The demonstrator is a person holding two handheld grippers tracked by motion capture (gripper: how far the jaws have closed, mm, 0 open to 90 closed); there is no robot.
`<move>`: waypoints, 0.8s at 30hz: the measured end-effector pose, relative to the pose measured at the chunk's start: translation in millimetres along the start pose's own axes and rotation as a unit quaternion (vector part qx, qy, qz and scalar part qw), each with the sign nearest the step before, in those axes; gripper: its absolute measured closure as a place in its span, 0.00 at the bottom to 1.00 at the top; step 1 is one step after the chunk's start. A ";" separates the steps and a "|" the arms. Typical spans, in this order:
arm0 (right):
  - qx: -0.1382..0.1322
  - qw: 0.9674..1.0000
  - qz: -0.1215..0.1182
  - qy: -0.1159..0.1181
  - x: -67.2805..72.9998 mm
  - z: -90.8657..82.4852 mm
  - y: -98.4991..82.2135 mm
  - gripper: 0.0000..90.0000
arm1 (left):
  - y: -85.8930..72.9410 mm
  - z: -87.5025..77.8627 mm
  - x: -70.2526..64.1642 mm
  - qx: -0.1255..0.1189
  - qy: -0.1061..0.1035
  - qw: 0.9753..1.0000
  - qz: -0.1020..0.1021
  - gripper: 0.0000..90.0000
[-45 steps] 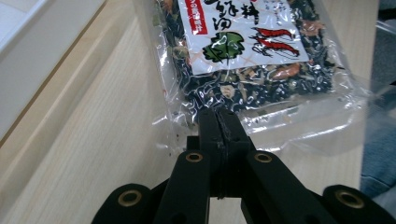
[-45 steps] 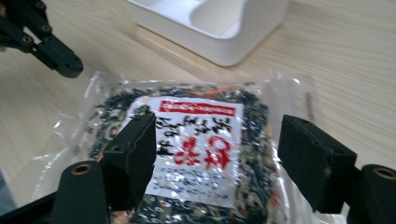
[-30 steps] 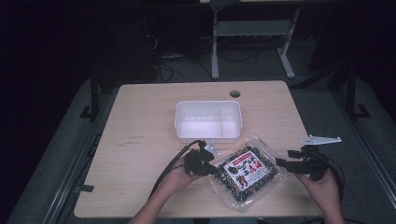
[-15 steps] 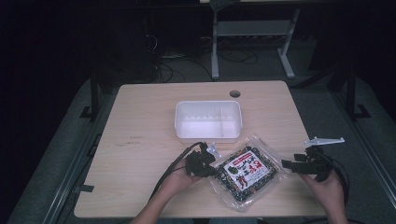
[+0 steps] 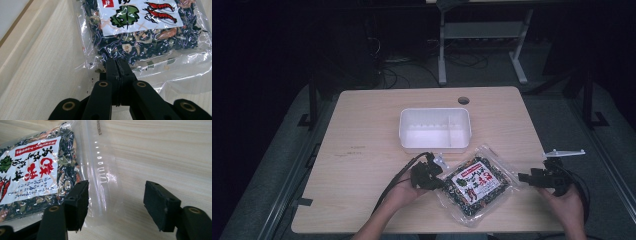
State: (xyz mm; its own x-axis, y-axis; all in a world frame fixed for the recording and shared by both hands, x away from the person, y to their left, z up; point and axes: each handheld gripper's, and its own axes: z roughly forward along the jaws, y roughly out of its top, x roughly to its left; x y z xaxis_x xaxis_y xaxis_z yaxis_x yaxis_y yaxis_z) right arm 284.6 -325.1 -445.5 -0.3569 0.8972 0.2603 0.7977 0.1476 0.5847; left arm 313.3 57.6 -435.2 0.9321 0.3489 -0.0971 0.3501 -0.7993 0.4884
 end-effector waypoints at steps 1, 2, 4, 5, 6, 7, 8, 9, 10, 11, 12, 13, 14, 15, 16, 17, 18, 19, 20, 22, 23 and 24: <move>0.001 1.000 0.002 0.002 -0.2 0.4 -0.1 0.45 | 0.0 0.1 -0.1 0.001 0.000 1.000 0.001 0.99; 0.004 1.000 0.004 0.006 -0.4 1.1 0.6 0.49 | 0.1 0.1 -0.3 0.001 0.000 1.000 0.001 0.98; 0.005 1.000 0.004 0.010 -0.4 1.5 0.9 0.50 | 0.1 0.2 -0.2 0.001 0.000 1.000 0.001 0.98; 0.008 1.000 0.007 0.013 -0.3 1.9 1.1 0.51 | 0.1 0.2 -0.3 0.001 0.000 1.000 0.001 0.98; 0.010 1.000 0.010 0.018 -0.5 3.0 1.1 0.52 | 0.1 0.2 -0.4 0.001 0.001 1.000 0.002 0.98; 0.013 1.000 0.010 0.023 -1.1 4.0 0.7 0.52 | 0.2 0.2 -0.5 0.002 0.001 1.000 0.002 0.98; 0.017 0.999 0.011 0.025 -1.8 4.8 0.4 0.52 | 0.2 0.2 -0.5 0.002 0.001 1.000 0.002 0.98; 0.020 0.999 0.016 0.033 -3.8 5.8 -0.6 0.53 | 0.2 0.2 -0.5 0.002 0.001 1.000 0.002 0.98; 0.020 0.999 0.016 0.033 -3.8 5.8 -0.6 0.53 | 0.1 0.3 -0.4 0.002 0.001 1.000 0.002 0.98; 0.021 0.999 0.018 0.037 -4.4 6.0 -1.1 0.54 | 0.2 0.2 -0.4 0.002 0.001 1.000 0.002 0.98; 0.023 0.999 0.021 0.042 -4.8 6.5 -1.6 0.55 | 0.2 0.4 -0.5 0.002 0.001 1.000 0.002 0.98; 0.026 0.999 0.021 0.043 -5.2 7.5 -2.2 0.57 | 0.2 0.4 -0.5 0.002 0.001 1.000 0.001 0.98; 0.028 0.998 0.020 0.046 -5.3 8.4 -2.6 0.58 | 0.2 0.4 -0.4 0.002 0.001 1.000 0.001 0.98; 0.028 0.998 0.021 0.049 -5.3 9.2 -2.8 0.59 | 0.2 0.4 -0.5 0.002 0.001 1.000 0.001 0.98; 0.029 0.998 0.021 0.054 -5.1 10.6 -2.9 0.61 | 0.2 0.6 -0.6 0.002 0.002 1.000 0.001 0.98; 0.030 0.998 0.020 0.057 -4.5 11.3 -2.8 0.62 | 0.3 0.6 -0.7 0.002 0.002 1.000 0.001 0.98; 0.032 0.998 0.016 0.055 -3.4 12.1 -2.6 0.65 | 0.3 0.6 -0.4 0.002 0.001 1.000 0.001 0.98; 0.032 0.998 0.016 0.055 -3.4 12.1 -2.6 0.65 | 0.2 0.6 -0.2 0.001 0.000 1.000 0.000 0.98; 0.031 0.998 0.014 0.056 -3.4 12.0 -2.7 0.66 | 0.1 0.6 0.3 0.001 -0.001 1.000 0.000 0.98; 0.030 0.997 0.017 0.064 -4.7 11.8 -3.5 0.73 | 0.1 0.7 0.5 0.001 -0.002 1.000 -0.001 0.98; 0.031 0.997 0.017 0.066 -5.5 12.4 -4.1 0.75 | 0.1 0.7 0.6 0.001 -0.002 1.000 -0.001 0.98; 0.033 0.997 0.017 0.071 -6.4 13.2 -4.8 0.81 | 0.1 0.7 0.7 0.001 -0.002 1.000 -0.001 0.97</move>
State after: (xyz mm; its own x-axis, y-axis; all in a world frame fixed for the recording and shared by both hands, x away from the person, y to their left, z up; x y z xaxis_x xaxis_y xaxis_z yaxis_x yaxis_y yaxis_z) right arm 289.5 -326.1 -460.1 -0.3913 0.8344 0.3882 0.8391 0.1502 0.5228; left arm 314.1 57.4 -435.8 0.9317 0.3488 -0.1011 0.3522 -0.7997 0.4862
